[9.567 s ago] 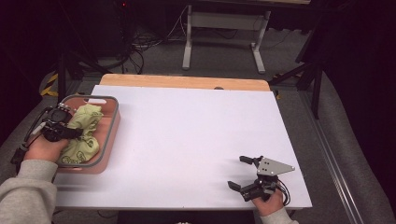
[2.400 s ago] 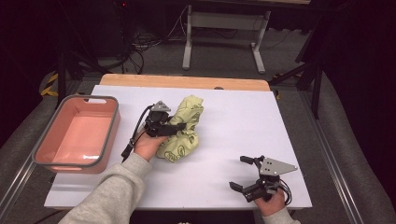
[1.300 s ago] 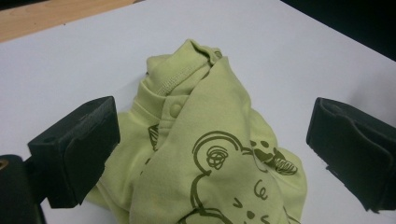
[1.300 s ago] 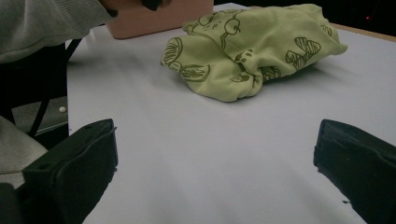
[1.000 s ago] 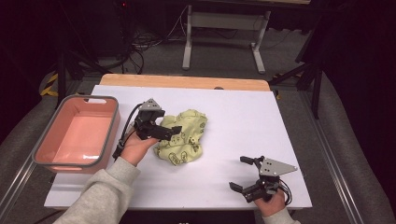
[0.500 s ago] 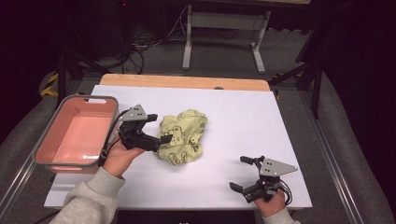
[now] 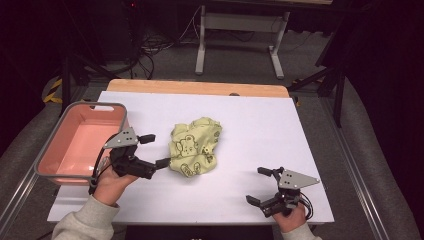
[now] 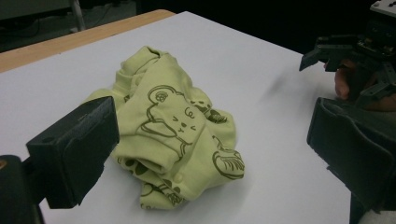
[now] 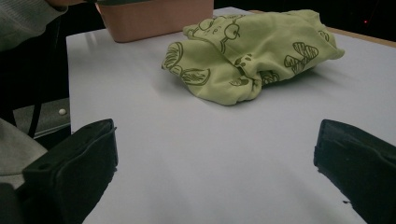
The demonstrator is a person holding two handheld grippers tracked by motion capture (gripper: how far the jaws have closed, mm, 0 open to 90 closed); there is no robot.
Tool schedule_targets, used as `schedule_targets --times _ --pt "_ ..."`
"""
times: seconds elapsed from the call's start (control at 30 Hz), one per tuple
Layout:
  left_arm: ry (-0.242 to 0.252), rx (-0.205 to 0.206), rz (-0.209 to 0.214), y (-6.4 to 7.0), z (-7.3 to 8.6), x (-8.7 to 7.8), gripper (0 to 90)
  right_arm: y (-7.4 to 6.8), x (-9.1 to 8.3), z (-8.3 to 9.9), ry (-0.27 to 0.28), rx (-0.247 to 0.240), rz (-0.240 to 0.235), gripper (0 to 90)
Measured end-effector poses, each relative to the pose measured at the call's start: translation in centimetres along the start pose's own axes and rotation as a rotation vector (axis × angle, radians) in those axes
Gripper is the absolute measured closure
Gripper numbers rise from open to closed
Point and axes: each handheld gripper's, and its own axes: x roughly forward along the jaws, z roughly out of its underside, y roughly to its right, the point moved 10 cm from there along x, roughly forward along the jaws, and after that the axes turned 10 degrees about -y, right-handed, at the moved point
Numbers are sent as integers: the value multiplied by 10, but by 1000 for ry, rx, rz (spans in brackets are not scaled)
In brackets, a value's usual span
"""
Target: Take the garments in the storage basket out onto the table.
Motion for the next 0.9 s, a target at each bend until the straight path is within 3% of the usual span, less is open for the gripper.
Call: schedule_targets --times 0.37,0.73,0.83,0.9 --pt "40 -5 -16 -1 39 -1 33 0 0 0 3 2 -8 4" --pt "80 -50 5 -4 64 8 31 0 -1 0 4 4 -11 3" --pt "108 -83 27 -5 69 9 30 0 -1 1 3 5 -13 3" --pt "111 -96 17 -6 73 11 28 0 -1 1 3 5 -14 3"
